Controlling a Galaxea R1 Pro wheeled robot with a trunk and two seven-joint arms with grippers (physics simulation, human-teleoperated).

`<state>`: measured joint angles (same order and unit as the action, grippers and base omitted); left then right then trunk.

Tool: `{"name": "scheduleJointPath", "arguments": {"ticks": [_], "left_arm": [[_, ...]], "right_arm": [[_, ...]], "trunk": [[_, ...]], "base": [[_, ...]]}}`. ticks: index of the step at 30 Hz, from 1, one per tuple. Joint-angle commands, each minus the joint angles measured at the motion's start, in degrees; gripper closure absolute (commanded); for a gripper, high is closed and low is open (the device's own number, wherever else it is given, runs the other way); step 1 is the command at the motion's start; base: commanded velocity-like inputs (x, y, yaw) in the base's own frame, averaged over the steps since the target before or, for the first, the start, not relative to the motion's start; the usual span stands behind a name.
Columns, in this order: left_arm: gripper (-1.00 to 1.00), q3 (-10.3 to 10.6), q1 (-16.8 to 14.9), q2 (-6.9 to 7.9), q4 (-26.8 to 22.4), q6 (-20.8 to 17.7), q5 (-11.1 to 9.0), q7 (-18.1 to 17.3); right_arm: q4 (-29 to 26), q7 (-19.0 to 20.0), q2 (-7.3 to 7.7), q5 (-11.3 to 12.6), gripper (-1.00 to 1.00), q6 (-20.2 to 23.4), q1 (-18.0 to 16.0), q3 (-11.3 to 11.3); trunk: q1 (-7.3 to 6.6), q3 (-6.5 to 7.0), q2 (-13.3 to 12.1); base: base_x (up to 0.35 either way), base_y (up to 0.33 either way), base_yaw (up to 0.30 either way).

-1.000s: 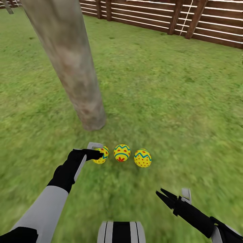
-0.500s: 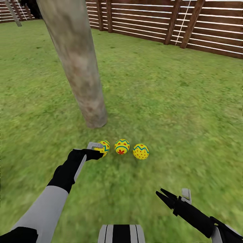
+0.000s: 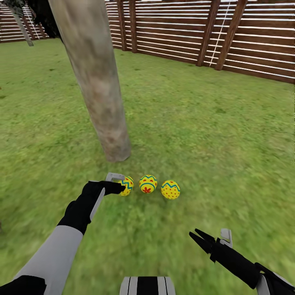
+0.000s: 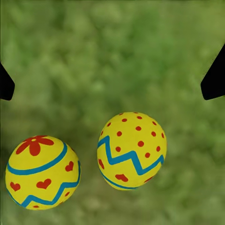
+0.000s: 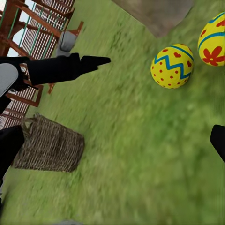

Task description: Take the three Easter eggs out of the wicker basket on the lawn in the garden, then place them on the lawn next to a single tree (choose any tree) so that all three eggs are next to the same tree and none are left in the basket.

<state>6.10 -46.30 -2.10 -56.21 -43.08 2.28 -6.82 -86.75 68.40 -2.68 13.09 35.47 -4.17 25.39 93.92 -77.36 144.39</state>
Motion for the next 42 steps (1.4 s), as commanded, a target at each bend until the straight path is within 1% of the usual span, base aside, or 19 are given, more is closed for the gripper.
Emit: {"name": "scheduleJointPath", "arguments": {"ticks": [1, 17, 21, 25, 30, 32, 36, 39, 42], "left_arm": [[-1.00, 0.0, 0.0, 0.00, -0.1, -0.2, 0.3, -0.2], [-1.00, -0.1, 0.0, 0.00, 0.3, -0.4, 0.4, -0.2], [-1.00, -0.1, 0.0, 0.00, 0.1, -2.1, 0.3, -0.2], [-1.00, -0.1, 0.0, 0.00, 0.5, -2.8, 0.3, -0.2], [-1.00, -0.1, 0.0, 0.00, 0.2, -3.5, 0.4, 0.0], [-1.00, -0.1, 0.0, 0.00, 0.0, -4.9, 0.3, 0.0], [-1.00, 0.0, 0.0, 0.00, -0.1, -6.0, 0.4, 0.1], [-1.00, 0.0, 0.0, 0.00, -0.2, -6.3, 0.4, 0.2], [-1.00, 0.1, 0.0, 0.00, -0.3, -6.4, 0.4, 0.2]], "right_arm": [[0.0, 0.2, -0.04, 0.1, -1.00, 0.4, 0.0, 0.1], [0.1, 0.1, -0.04, 0.1, -1.00, 0.4, 0.0, 0.1], [0.6, 0.1, -0.06, 0.1, -1.00, 0.4, 0.0, 0.0], [1.3, 0.0, -0.10, 0.1, -1.00, 0.4, 0.0, -0.3], [4.2, -1.9, -0.13, 0.1, -1.00, 0.0, -0.1, -0.7], [5.6, -3.4, -0.13, 0.0, -1.00, -0.1, -0.3, -0.8], [7.4, -5.1, -0.10, -0.1, -1.00, -0.1, -0.4, -0.9], [8.4, -5.7, 0.08, -0.6, -1.00, -0.1, -0.4, -0.7], [9.1, -6.1, 0.72, -1.0, -1.00, -0.2, -0.3, -0.3]], "trunk": [[-0.03, 0.19, 0.0], [-0.45, 3.73, -0.2], [-0.55, 4.62, -0.3], [-0.65, 5.51, -0.3], [-0.78, 6.61, -0.4], [-0.83, 7.06, -0.4], [-0.94, 7.94, -0.5], [-1.01, 8.61, -0.5], [-1.09, 9.27, -0.5]], "base": [[0.000, 0.000, 0.000], [0.000, 0.000, 0.000], [0.000, 0.000, 0.000], [0.000, 0.000, 0.000], [0.000, 0.000, 0.000], [0.000, 0.000, 0.000], [0.000, 0.000, 0.000], [0.000, 0.000, 0.000], [0.000, 0.000, 0.000]]}}
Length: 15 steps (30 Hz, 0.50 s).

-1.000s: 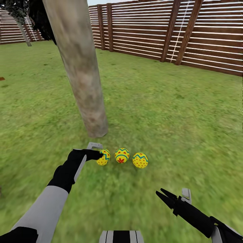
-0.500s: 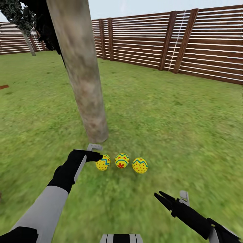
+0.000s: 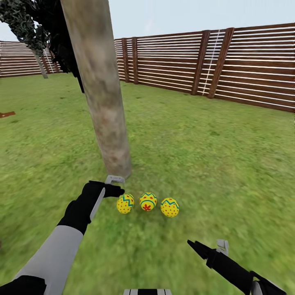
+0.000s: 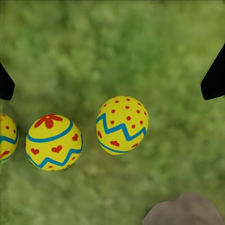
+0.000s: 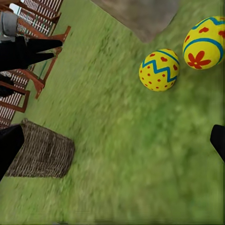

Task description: Take the three Easter eggs out of the wicker basket on the lawn in the garden, then place them on the lawn next to a single tree (choose any tree) so that all three eggs are next to the same tree and none are left in the basket.

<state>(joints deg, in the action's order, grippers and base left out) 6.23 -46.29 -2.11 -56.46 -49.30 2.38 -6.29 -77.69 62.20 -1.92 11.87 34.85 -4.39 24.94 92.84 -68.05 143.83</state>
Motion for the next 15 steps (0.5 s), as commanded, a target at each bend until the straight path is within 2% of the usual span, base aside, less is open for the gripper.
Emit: {"name": "scheduleJointPath", "arguments": {"ticks": [1, 8, 15], "left_arm": [[-1.00, 0.0, 0.0, 0.00, 0.0, -0.3, 0.3, -0.3], [-1.00, 0.0, 1.0, 0.00, 0.2, -0.7, 0.4, -0.3], [-1.00, -0.2, 6.0, 0.07, 0.3, -0.5, 0.4, -0.3]], "right_arm": [[0.3, 0.1, 0.03, 0.1, -1.00, 0.4, 0.0, 0.2], [4.5, -2.3, 0.56, -1.4, -1.00, -0.1, 0.2, 0.5], [6.9, -4.6, 0.75, -2.3, -1.00, -1.4, 0.3, 0.5]], "trunk": [[-0.03, 0.18, 0.0], [-0.21, 1.73, -0.1], [-0.39, 3.28, -0.2]], "base": [[0.000, 0.000, 0.000], [0.000, 0.000, 0.000], [0.000, 0.000, 0.000]]}}
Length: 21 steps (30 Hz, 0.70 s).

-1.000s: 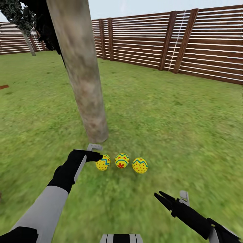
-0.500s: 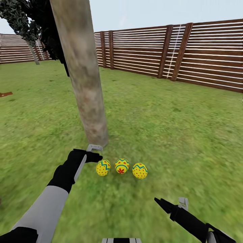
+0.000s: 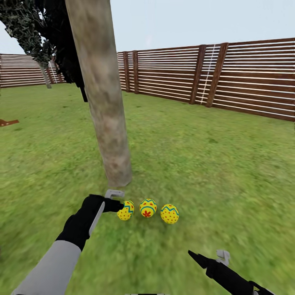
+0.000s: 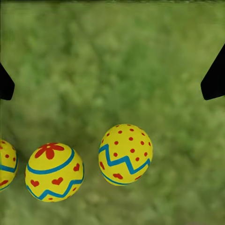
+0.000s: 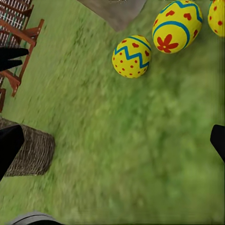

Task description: Take the three Easter eggs out of the wicker basket on the lawn in the garden, then place them on the lawn next to a single tree (choose any tree) so that all three eggs are next to the same tree and none are left in the basket.

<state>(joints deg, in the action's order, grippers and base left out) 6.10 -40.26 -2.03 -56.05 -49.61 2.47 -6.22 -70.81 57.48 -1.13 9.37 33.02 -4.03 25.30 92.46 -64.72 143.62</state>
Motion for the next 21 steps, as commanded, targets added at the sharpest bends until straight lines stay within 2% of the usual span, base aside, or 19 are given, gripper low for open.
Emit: {"name": "scheduleJointPath", "arguments": {"ticks": [1, 4, 7, 12, 16, 21], "left_arm": [[-1.00, 0.0, 0.7, 0.00, 0.0, -0.2, 0.3, -0.3], [-1.00, -0.1, 1.9, 0.01, 0.0, -0.1, 0.4, -0.1], [-1.00, -0.1, 3.7, 0.01, 0.0, 0.0, 0.3, -0.1], [-1.00, -0.2, 5.8, 0.01, 0.0, 0.8, 0.2, -0.1], [-1.00, -0.2, 7.0, 0.02, 0.7, 3.5, 0.5, -0.1], [-1.00, -0.2, 7.7, 0.01, 3.9, 7.8, 0.3, -0.1]], "right_arm": [[0.6, -0.1, -0.07, 0.2, -1.00, -0.4, 0.0, 0.1], [2.2, -0.3, -0.09, -0.3, -1.00, -2.2, 0.0, 0.0], [4.3, -0.4, -0.20, -2.2, -1.00, -3.7, 0.0, 0.0], [6.7, -0.5, -0.55, -3.5, -1.00, -6.5, 0.0, -0.3], [9.4, -1.1, -0.82, -4.0, -1.00, -8.9, 0.0, -0.6], [14.7, -1.8, -0.85, -4.1, -1.00, -14.4, 0.0, -0.9]], "trunk": [[-0.04, 0.18, 0.0], [-0.11, 0.85, 0.0], [-0.19, 1.51, -0.1], [-0.32, 2.62, -0.1], [-0.42, 3.50, -0.2], [-0.55, 4.61, -0.3]], "base": [[0.000, 0.000, 0.000], [0.000, 0.000, 0.000], [0.000, 0.000, 0.000], [0.000, 0.000, 0.000], [0.000, 0.000, 0.000], [0.000, 0.000, 0.000]]}}
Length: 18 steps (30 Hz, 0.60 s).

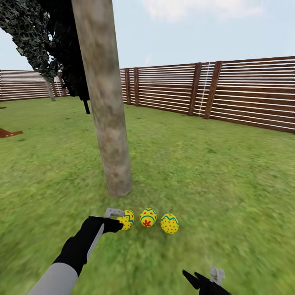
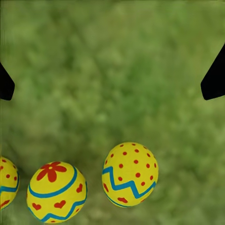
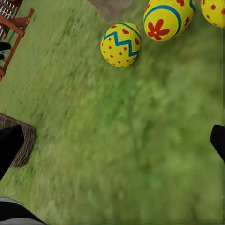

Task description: Take the three Easter eggs out of the wicker basket on the lawn in the garden, then place them on the lawn next to a single tree (choose any tree) so that all three eggs are next to the same tree and none are left in the basket.

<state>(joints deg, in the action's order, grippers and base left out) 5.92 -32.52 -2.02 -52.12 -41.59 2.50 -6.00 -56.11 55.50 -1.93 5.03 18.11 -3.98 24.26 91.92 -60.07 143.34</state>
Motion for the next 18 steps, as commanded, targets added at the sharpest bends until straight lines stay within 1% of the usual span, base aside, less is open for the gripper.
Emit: {"name": "scheduleJointPath", "arguments": {"ticks": [1, 6, 9, 12, 18], "left_arm": [[-1.00, 0.0, 0.1, 0.00, 0.8, 1.0, 0.3, -0.3], [-1.00, 0.0, 0.2, 0.00, 2.5, 3.9, 0.2, -0.2], [-1.00, 0.0, 0.2, -0.01, 2.8, 5.9, 0.4, -0.2], [-1.00, 0.1, 0.5, -0.02, 3.4, 7.3, 0.3, -0.2], [-1.00, 0.0, 0.8, -0.08, 3.9, 8.6, 0.2, -0.2]], "right_arm": [[1.4, 0.1, -0.03, 0.3, -1.00, -1.0, 0.0, 0.2], [4.5, -0.1, -0.01, 0.2, -1.00, -4.9, 0.0, 0.1], [5.7, -0.1, 0.12, 0.2, -1.00, -5.9, -0.1, 0.1], [7.1, -0.2, 0.27, 0.2, -1.00, -6.9, -0.1, 0.1], [8.6, -0.2, 0.41, 0.2, -1.00, -8.7, -0.1, 0.1]], "trunk": [[-0.04, 0.18, 0.0], [-0.17, 1.28, -0.1], [-0.24, 1.95, -0.1], [-0.90, 2.49, -1.3], [-2.22, 3.56, -3.7]], "base": [[0.000, 0.000, 0.000], [0.000, 0.000, 0.000], [0.000, 0.000, 0.000], [0.000, 0.000, 0.000], [0.000, 0.000, 0.000]]}}
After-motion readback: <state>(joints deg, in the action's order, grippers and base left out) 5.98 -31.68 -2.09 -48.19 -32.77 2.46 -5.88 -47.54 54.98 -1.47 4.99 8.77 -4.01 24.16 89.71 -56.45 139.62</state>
